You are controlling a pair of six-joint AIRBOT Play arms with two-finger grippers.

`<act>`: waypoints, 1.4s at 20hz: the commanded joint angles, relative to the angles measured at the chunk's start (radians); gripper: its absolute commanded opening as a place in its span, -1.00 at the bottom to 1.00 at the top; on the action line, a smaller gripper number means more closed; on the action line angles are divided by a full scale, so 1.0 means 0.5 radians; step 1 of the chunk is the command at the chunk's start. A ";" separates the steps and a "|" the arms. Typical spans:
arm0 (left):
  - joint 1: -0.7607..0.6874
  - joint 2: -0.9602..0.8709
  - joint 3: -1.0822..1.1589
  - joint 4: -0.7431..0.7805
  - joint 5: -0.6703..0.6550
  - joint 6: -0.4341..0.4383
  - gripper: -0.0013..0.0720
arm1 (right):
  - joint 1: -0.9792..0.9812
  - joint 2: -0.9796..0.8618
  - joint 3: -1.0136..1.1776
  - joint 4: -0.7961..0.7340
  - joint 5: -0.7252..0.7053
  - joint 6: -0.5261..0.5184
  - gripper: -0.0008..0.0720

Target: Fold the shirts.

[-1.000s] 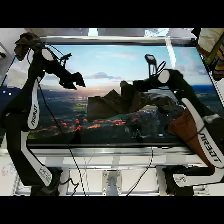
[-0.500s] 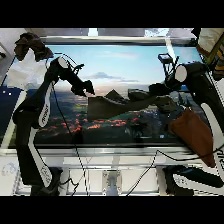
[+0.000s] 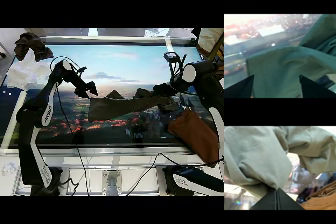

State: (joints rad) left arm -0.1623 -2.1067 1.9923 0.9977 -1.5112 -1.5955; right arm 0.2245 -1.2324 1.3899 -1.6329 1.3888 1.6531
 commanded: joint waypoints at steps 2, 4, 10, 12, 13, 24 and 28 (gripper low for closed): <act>-0.052 -0.005 0.001 -0.041 0.002 -0.079 0.77 | 0.004 0.012 0.001 0.081 0.119 -0.001 -0.93; -0.100 -0.012 0.001 -0.043 0.003 -0.085 0.77 | 0.005 0.034 0.001 0.080 0.137 -0.002 -0.93; -0.198 -0.090 0.000 -0.050 0.027 -0.170 0.77 | 0.005 0.137 0.001 0.109 0.129 -0.002 -0.93; -0.199 -0.102 0.001 -0.052 0.112 -0.221 0.78 | 0.034 0.195 0.001 0.127 0.132 -0.006 -0.93; -0.199 -0.102 0.002 -0.064 0.149 -0.229 0.78 | 0.056 0.222 0.001 0.111 0.146 -0.006 -0.93; -0.203 -0.102 0.002 -0.401 0.207 -0.228 0.77 | 0.078 0.475 0.000 0.082 0.433 -0.009 -0.93; -0.245 -0.102 0.002 -0.408 0.018 -0.163 0.45 | 0.078 0.481 -0.018 0.095 0.337 -0.060 -0.93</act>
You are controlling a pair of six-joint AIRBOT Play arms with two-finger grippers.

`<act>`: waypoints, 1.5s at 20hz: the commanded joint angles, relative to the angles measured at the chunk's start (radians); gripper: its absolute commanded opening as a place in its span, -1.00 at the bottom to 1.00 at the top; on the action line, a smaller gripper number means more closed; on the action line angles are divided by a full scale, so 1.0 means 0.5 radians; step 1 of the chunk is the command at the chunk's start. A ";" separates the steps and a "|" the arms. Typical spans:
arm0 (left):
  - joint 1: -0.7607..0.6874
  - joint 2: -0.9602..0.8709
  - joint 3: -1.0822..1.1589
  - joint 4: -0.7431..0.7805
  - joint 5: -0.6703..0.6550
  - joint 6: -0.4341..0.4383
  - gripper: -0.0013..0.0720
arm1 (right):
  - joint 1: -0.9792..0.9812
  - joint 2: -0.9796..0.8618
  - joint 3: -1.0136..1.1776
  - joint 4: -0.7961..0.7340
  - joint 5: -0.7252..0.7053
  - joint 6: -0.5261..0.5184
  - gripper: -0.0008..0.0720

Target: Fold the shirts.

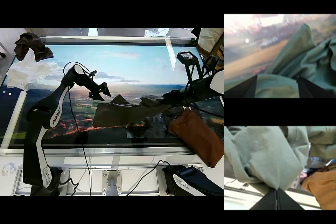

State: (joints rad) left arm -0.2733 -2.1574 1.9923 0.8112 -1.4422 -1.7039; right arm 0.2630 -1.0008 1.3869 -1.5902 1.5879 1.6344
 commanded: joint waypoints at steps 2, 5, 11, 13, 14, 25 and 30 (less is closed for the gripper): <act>-0.046 -0.001 0.002 -0.035 -0.287 0.105 0.45 | 0.001 0.018 -0.039 0.000 -0.124 -0.022 -0.93; -0.038 0.000 0.015 -0.034 -0.468 0.169 0.45 | 0.001 0.018 -0.108 -0.006 -0.147 -0.022 -0.93; -0.002 0.144 0.027 0.472 -0.387 0.146 0.45 | 0.001 0.018 -0.240 0.002 -0.201 -0.022 -0.93; -0.002 0.150 0.024 0.650 -0.345 0.144 0.46 | 0.001 0.021 -0.239 0.019 -0.253 -0.022 -0.92; -0.002 0.146 0.011 0.719 -0.318 0.146 0.45 | 0.001 0.021 -0.240 0.023 -0.265 -0.023 -0.92; -0.003 0.080 -0.014 0.657 -0.133 0.207 0.45 | 0.001 0.021 -0.239 0.085 -0.305 -0.021 -0.92; -0.002 0.003 -0.014 0.499 -0.211 0.210 0.45 | 0.001 0.021 -0.239 0.085 -0.304 -0.021 -0.92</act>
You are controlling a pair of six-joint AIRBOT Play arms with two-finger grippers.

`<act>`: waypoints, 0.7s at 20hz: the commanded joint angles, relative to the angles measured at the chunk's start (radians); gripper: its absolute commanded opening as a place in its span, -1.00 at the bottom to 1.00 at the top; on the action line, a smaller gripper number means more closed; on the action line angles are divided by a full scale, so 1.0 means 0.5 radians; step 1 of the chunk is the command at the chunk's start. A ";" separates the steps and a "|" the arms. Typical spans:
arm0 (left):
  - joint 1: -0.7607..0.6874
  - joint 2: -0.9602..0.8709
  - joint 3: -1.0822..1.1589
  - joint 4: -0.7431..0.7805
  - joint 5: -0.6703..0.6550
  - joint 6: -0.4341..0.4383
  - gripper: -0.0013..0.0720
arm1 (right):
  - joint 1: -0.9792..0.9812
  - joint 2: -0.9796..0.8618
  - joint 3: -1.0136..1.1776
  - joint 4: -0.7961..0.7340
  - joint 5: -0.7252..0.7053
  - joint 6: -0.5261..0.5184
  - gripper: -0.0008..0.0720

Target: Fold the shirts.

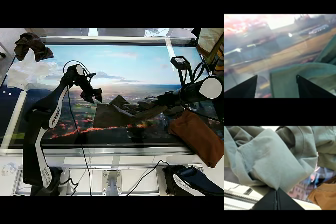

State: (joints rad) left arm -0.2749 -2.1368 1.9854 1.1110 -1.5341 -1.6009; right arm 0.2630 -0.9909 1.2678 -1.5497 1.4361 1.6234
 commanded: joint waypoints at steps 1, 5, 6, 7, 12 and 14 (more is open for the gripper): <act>0.000 -0.043 -0.001 -0.153 -0.018 0.008 0.45 | 0.001 0.002 -0.001 0.004 -0.002 0.002 -0.92; 0.000 -0.053 -0.001 -0.261 -0.021 -0.001 0.41 | 0.001 0.002 -0.001 0.005 -0.005 0.002 -0.93; 0.000 -0.058 -0.001 -0.270 -0.033 -0.002 0.22 | 0.001 0.002 -0.001 0.004 -0.006 0.001 -0.92; -0.001 -0.061 -0.001 -0.279 -0.046 -0.001 -0.09 | 0.001 0.002 -0.001 0.004 -0.005 0.001 -0.92; -0.003 -0.060 0.000 -0.333 -0.059 0.083 -0.92 | 0.001 0.002 -0.001 0.001 -0.037 0.000 -0.93; 0.002 -0.058 0.041 -0.496 -0.058 0.155 -0.92 | 0.001 0.003 0.000 -0.034 -0.074 -0.001 -0.93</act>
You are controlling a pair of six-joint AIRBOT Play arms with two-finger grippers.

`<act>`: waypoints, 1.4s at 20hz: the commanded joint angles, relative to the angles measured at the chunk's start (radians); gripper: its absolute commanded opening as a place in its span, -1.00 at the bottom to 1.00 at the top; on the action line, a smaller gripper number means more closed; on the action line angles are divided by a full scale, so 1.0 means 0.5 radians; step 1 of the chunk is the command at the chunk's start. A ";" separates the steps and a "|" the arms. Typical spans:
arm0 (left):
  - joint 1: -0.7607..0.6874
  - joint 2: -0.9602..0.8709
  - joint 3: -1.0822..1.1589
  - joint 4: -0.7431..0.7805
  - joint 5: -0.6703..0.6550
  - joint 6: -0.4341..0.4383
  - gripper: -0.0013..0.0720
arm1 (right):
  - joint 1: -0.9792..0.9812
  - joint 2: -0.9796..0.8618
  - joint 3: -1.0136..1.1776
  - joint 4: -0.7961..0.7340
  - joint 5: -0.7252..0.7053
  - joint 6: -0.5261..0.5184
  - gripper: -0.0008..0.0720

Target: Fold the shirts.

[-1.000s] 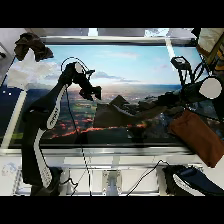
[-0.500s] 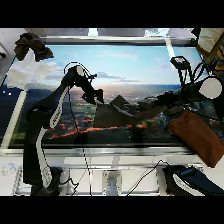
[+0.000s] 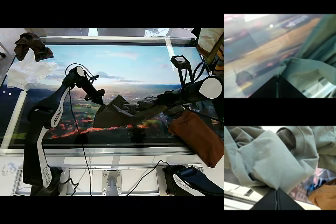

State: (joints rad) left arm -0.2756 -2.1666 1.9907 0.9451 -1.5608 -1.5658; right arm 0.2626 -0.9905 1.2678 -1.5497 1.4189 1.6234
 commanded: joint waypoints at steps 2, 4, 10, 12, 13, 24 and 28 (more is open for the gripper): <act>0.004 0.038 0.103 -0.421 0.060 0.173 -0.92 | 0.001 0.002 0.000 -0.085 -0.075 -0.001 -0.93; 0.004 0.152 0.130 -0.704 0.221 0.294 -0.92 | -0.001 0.027 0.004 -0.140 -0.163 -0.002 -0.93; 0.005 0.800 0.130 -0.841 0.762 0.576 -0.92 | -0.003 0.446 0.004 -0.367 -0.374 0.042 -0.93; 0.005 1.083 0.130 -0.826 0.903 0.651 -0.92 | -0.003 0.691 0.005 -0.462 -0.411 0.114 -0.93; 0.005 1.238 0.130 -0.785 0.994 0.695 -0.92 | -0.003 0.832 0.011 -0.491 -0.449 0.132 -0.93; 0.002 2.426 0.128 0.240 1.282 0.567 -0.92 | -0.003 1.194 0.714 -0.157 -0.646 -0.118 -0.93; 0.002 2.451 0.024 0.740 0.998 0.220 -0.93 | -0.002 0.890 0.714 -0.166 -0.638 -0.283 -0.93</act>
State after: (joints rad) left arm -0.2745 -0.9733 2.0384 1.1149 -0.9752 -1.3399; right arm 0.2619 -0.4637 1.6135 -1.6459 1.0992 1.5463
